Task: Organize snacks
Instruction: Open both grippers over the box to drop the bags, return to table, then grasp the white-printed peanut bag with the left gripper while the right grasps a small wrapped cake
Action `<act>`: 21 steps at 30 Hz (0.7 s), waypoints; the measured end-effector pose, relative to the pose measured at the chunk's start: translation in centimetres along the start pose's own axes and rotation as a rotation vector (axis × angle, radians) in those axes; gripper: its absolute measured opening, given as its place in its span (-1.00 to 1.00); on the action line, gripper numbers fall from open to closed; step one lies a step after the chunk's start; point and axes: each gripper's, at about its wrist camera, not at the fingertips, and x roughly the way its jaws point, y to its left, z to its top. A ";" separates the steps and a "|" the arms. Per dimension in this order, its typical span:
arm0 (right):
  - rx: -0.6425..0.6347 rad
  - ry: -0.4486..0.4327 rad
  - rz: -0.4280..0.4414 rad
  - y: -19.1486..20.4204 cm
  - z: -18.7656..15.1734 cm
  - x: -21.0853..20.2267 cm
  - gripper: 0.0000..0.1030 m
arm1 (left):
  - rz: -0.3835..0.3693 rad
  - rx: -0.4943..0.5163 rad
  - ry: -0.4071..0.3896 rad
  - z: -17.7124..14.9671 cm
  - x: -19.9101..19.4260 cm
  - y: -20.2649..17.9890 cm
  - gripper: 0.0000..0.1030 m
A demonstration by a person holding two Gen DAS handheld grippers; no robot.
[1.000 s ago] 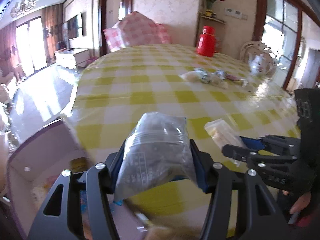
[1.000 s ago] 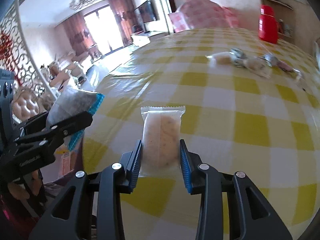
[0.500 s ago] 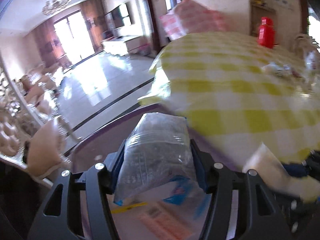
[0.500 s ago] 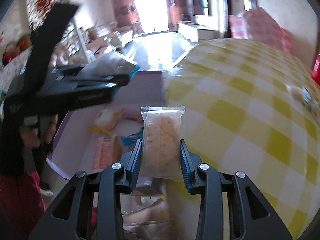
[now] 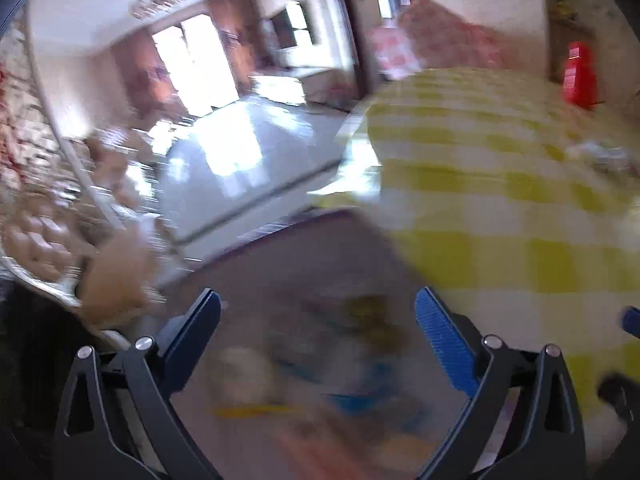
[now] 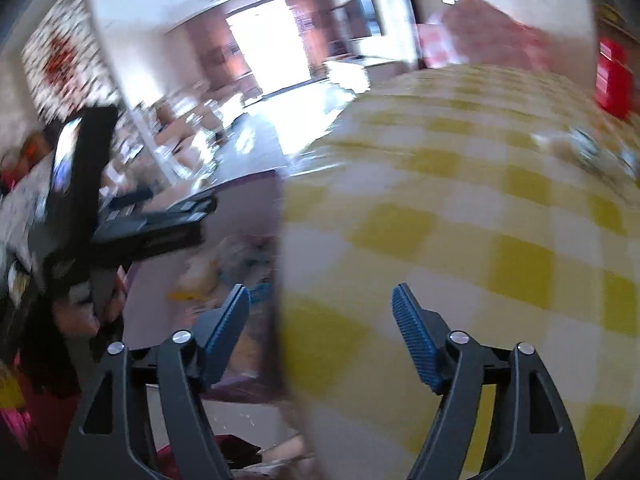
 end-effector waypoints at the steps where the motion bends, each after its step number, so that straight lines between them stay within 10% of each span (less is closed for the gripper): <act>1: 0.027 -0.009 -0.018 -1.2 -0.2 -0.6 0.43 | -0.075 -0.010 0.010 0.0 -0.3 -1.2 0.93; 6: 0.197 -0.047 -0.154 -9.3 -1.6 -4.2 0.49 | -0.479 0.014 0.125 0.6 -1.2 -11.0 0.97; 15: 0.495 -0.142 -0.384 -23.3 -3.7 -10.7 0.50 | -0.722 -0.030 0.175 7.2 2.3 -30.4 0.96; 21: 0.587 -0.115 -0.535 -30.4 -2.6 -11.1 0.50 | -0.700 -0.235 0.183 10.3 7.1 -36.4 0.96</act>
